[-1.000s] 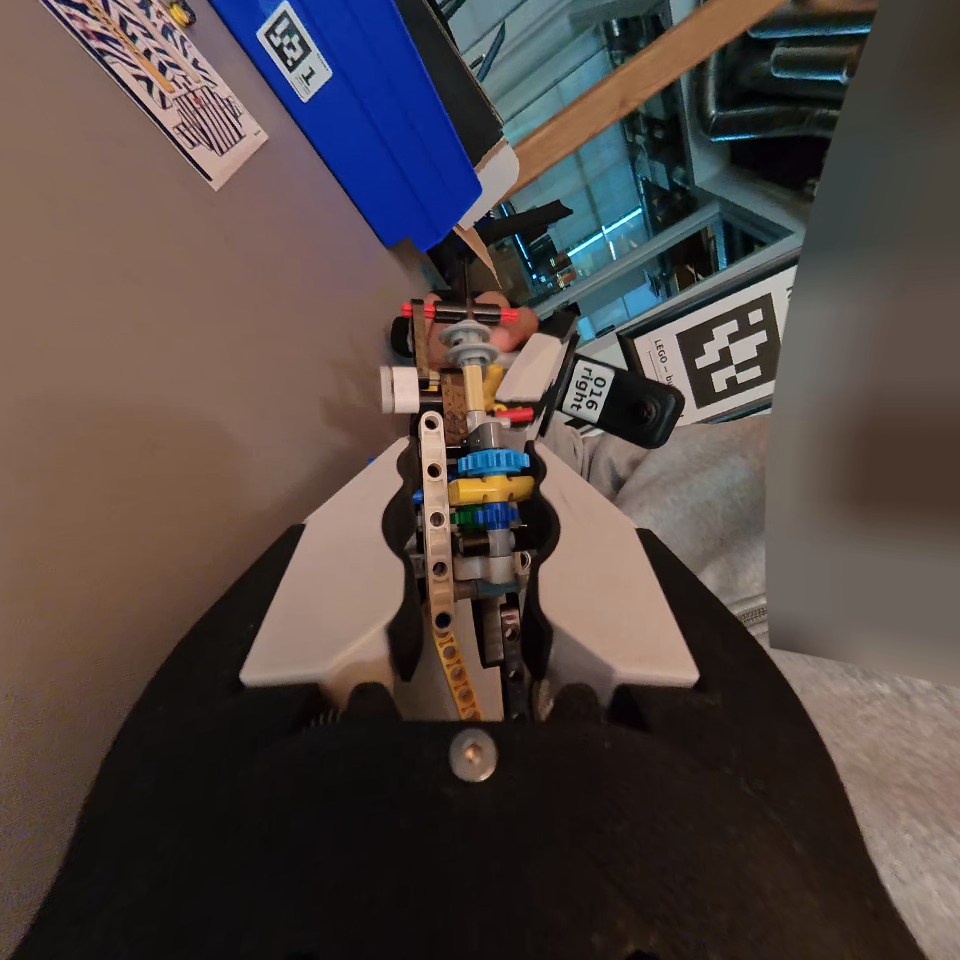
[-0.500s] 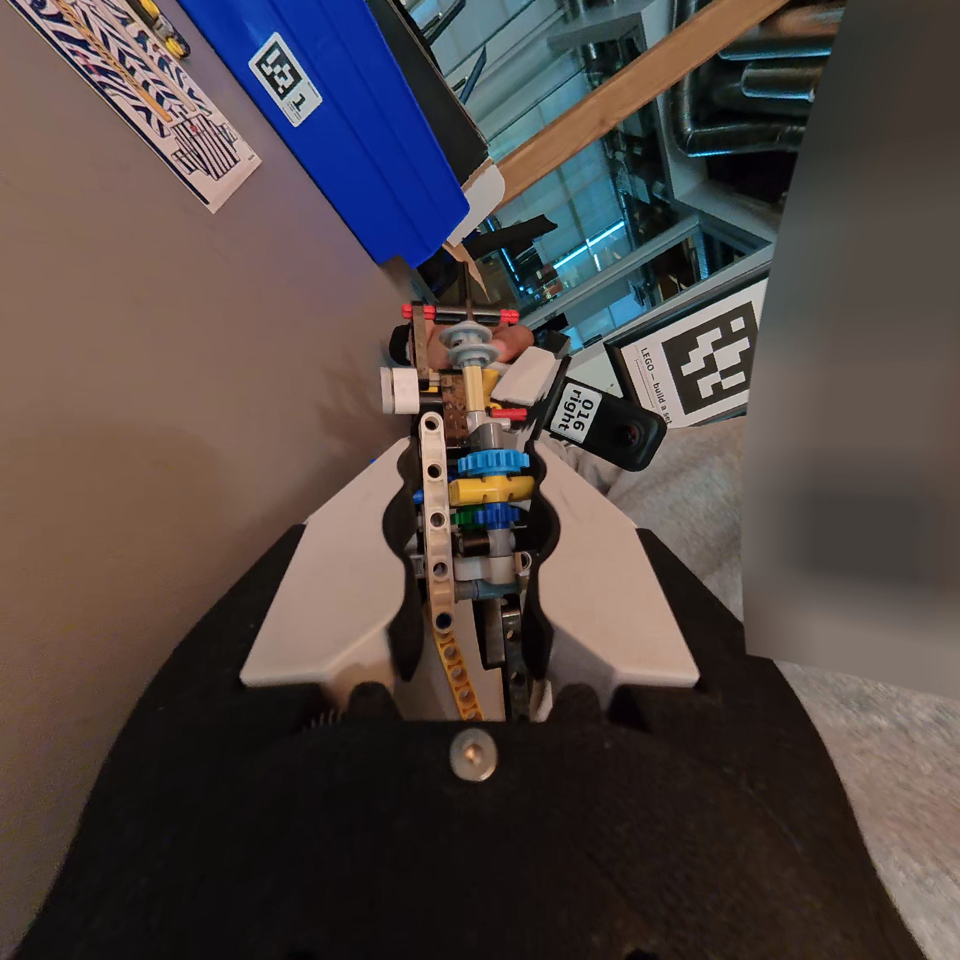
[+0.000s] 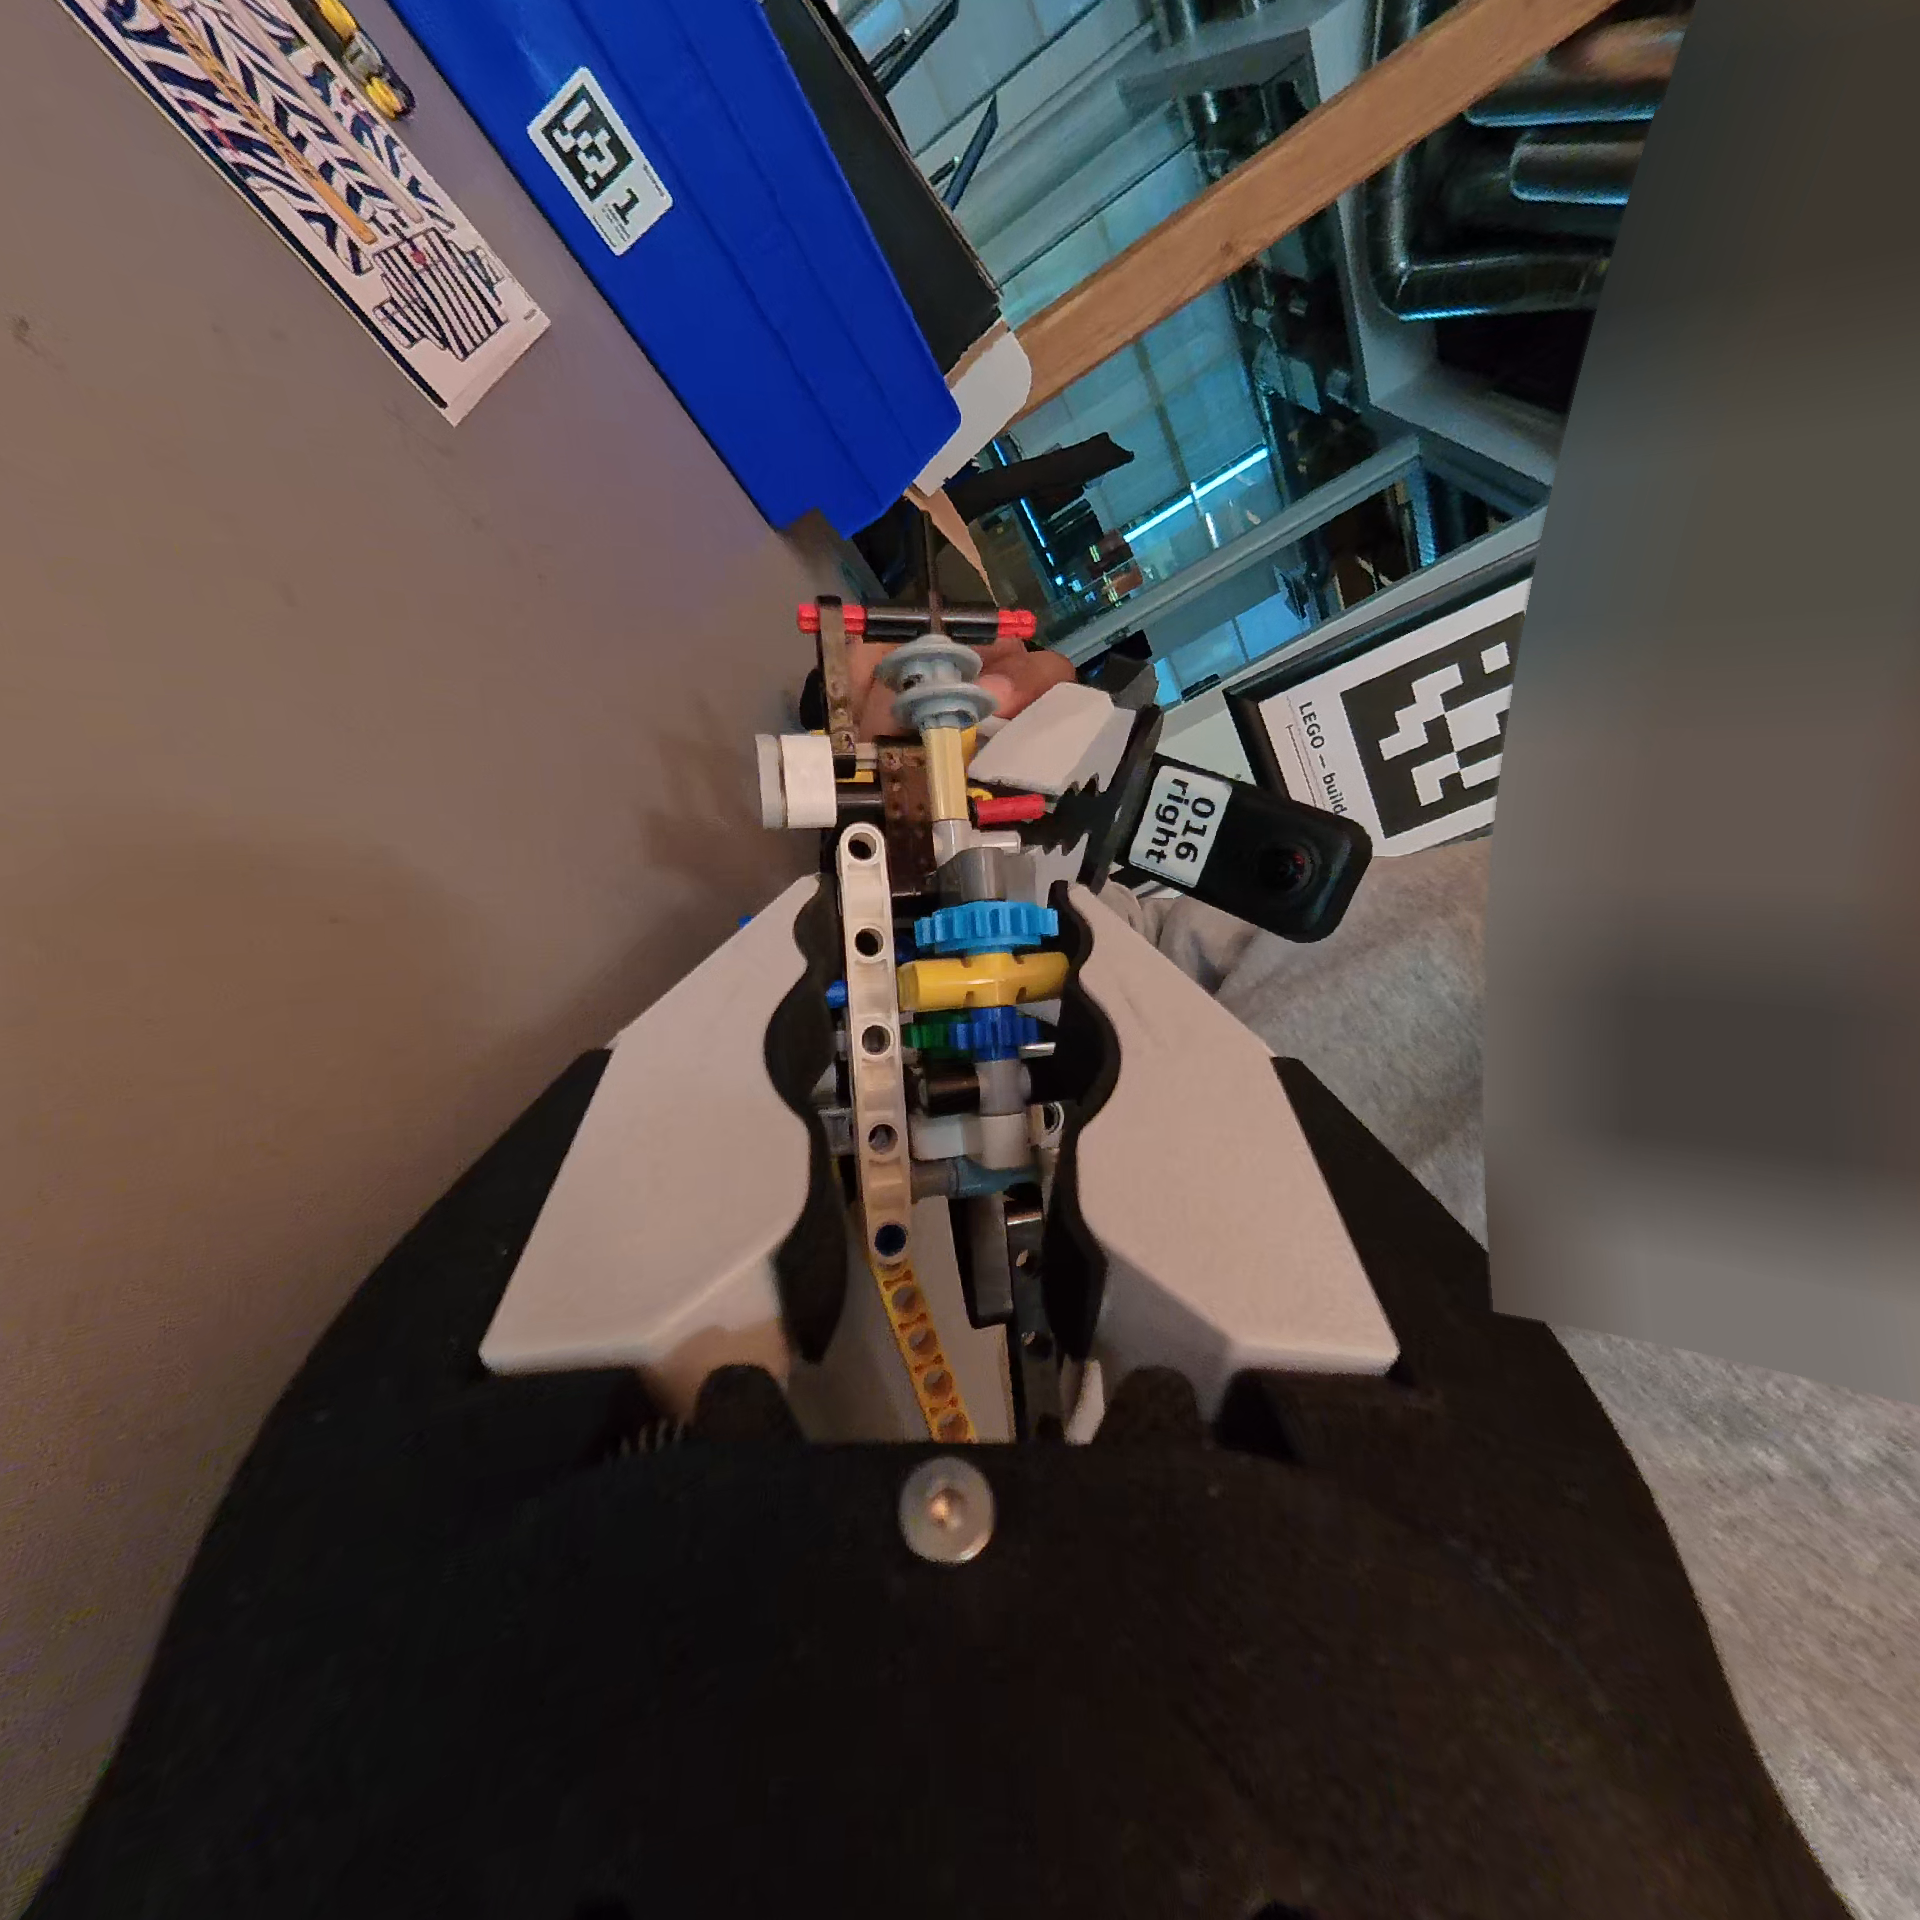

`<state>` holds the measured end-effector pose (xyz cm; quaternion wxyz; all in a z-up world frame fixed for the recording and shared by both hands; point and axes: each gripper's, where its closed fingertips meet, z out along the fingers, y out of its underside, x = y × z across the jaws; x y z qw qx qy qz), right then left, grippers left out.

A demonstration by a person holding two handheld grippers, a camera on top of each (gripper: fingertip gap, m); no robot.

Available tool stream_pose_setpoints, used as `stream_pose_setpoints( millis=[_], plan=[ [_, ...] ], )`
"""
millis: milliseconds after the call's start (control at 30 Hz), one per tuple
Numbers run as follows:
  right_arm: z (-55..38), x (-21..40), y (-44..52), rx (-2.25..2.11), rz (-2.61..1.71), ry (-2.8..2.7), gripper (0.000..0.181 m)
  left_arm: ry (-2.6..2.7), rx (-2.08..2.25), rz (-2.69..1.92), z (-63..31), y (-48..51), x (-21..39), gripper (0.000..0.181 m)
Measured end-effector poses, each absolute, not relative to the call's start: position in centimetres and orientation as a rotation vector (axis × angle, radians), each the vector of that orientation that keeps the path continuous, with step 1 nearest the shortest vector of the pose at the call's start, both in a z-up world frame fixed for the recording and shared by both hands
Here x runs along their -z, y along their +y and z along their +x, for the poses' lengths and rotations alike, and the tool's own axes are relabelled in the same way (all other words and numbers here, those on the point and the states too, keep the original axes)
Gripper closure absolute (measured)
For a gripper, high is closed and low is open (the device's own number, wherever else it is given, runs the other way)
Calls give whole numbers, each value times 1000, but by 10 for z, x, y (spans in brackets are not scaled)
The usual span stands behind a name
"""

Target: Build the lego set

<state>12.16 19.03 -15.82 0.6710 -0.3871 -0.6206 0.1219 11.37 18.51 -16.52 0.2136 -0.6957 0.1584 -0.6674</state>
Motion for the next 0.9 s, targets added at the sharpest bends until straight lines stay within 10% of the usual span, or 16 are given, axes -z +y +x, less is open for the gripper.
stream_pose_setpoints(
  millis=[33, 900],
  plan=[
    [122, 159, 192, -278, -891, -1396, 175, 435, 1847, -1932, 114, 186, 165, 145],
    [115, 166, 202, -226, -1111, -1497, 175, 409, 1722, -1988, 115, 196, 171, 129]
  ],
)
